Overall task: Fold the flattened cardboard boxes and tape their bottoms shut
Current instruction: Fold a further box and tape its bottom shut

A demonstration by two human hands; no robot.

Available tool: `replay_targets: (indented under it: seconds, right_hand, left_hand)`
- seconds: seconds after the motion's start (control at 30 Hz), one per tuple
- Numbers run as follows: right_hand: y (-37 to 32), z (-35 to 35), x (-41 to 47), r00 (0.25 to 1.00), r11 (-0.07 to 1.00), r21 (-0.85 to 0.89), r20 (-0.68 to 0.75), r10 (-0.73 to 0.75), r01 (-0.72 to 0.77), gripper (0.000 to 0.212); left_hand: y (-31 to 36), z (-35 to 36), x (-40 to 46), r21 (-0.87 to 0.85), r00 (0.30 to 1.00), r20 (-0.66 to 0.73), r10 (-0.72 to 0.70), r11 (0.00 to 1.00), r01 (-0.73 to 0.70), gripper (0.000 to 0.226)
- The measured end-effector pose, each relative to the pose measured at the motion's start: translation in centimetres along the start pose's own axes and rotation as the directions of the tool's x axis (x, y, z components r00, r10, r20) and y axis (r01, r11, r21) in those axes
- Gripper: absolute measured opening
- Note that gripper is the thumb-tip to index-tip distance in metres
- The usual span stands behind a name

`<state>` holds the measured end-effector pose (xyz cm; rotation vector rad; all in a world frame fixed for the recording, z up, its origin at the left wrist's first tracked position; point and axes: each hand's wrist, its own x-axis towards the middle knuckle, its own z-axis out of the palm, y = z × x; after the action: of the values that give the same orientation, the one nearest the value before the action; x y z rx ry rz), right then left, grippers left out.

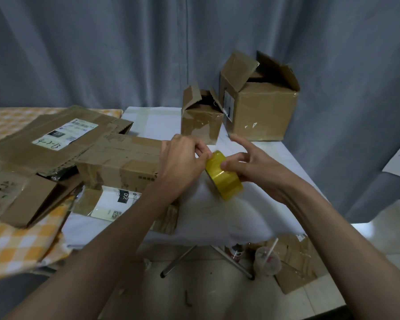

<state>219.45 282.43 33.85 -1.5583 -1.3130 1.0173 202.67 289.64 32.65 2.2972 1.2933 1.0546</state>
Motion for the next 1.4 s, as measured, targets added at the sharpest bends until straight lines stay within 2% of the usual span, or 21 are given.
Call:
replay_targets:
  seconds: [0.03,0.13,0.23,0.47,0.6,0.67,0.87,1.0,1.1,1.17,1.3,1.33,1.4]
  right_hand:
    - [0.0,0.1,-0.1,1.0,1.0,-0.012,0.018,-0.003,0.003,0.068]
    - [-0.3,0.5,-0.5,0.997,0.998,-0.034,0.067,-0.045,0.047,0.056]
    - [-0.5,1.1,-0.5,0.996,0.997,-0.009,0.034,-0.083,0.083,0.044]
    - [-0.9,0.6,0.0,0.987,0.988,0.034,-0.057,-0.149,0.152,0.031]
    - [-1.1,0.6,-0.2,0.975,0.975,-0.056,-0.036,-0.217,0.215,0.018]
    - [-1.3,0.7,-0.4,0.969,0.965,-0.082,0.0,-0.249,0.248,0.018]
    - [-1.4,0.9,-1.3,0.932,0.917,-0.171,0.12,-0.342,0.359,0.017]
    - [-0.6,0.6,-1.3,0.938,0.89,-0.295,0.123,-0.324,0.346,0.022]
    - [0.1,1.1,-1.4,0.938,0.777,-0.527,0.151,-0.312,0.343,0.029]
    - [0.8,2.0,-1.6,0.939,0.718,-0.606,0.197,-0.282,0.342,0.035]
    - [2.3,3.0,-1.2,0.944,0.658,-0.677,0.238,-0.227,0.329,0.055]
    - [2.5,3.0,-1.0,0.949,0.655,-0.687,0.236,-0.208,0.314,0.058]
    - [2.8,2.7,-0.7,0.959,0.661,-0.695,0.22,-0.178,0.282,0.056]
  left_hand:
    - [0.0,0.0,-0.1,0.029,1.0,-0.012,-0.013,0.999,0.013,0.011]
    - [0.1,-0.1,-0.1,0.055,0.999,-0.019,-0.042,0.998,0.043,0.012]
    - [0.0,-0.5,0.1,0.035,0.999,-0.028,-0.037,0.999,0.038,0.011]
    - [1.5,-2.1,-0.7,-0.085,0.991,-0.103,0.083,0.992,-0.092,0.013]
    - [1.0,-2.8,-0.7,-0.19,0.985,-0.163,0.049,0.978,-0.08,0.012]
    - [0.5,-3.0,-0.4,-0.18,0.989,-0.147,0.012,0.983,-0.039,0.015]
    - [-0.4,-2.4,-0.3,0.028,0.999,0.018,-0.034,0.999,0.034,0.004]
    - [-1.2,-2.5,-0.7,0.233,0.995,0.101,0.009,0.972,-0.033,0.039]
    - [-2.5,-4.3,-0.3,0.118,0.979,0.194,0.065,0.989,-0.089,0.045]
    - [-3.8,-6.2,0.1,0.068,0.939,0.325,0.116,0.987,-0.145,0.055]
    - [-7.0,-8.9,-0.4,0.121,0.805,0.592,0.027,0.985,-0.122,0.108]
    - [-7.7,-9.0,-0.7,0.147,0.786,0.617,0.026,0.978,-0.147,0.115]
    - [-8.3,-8.5,-1.3,0.187,0.779,0.625,0.045,0.961,-0.205,0.11]
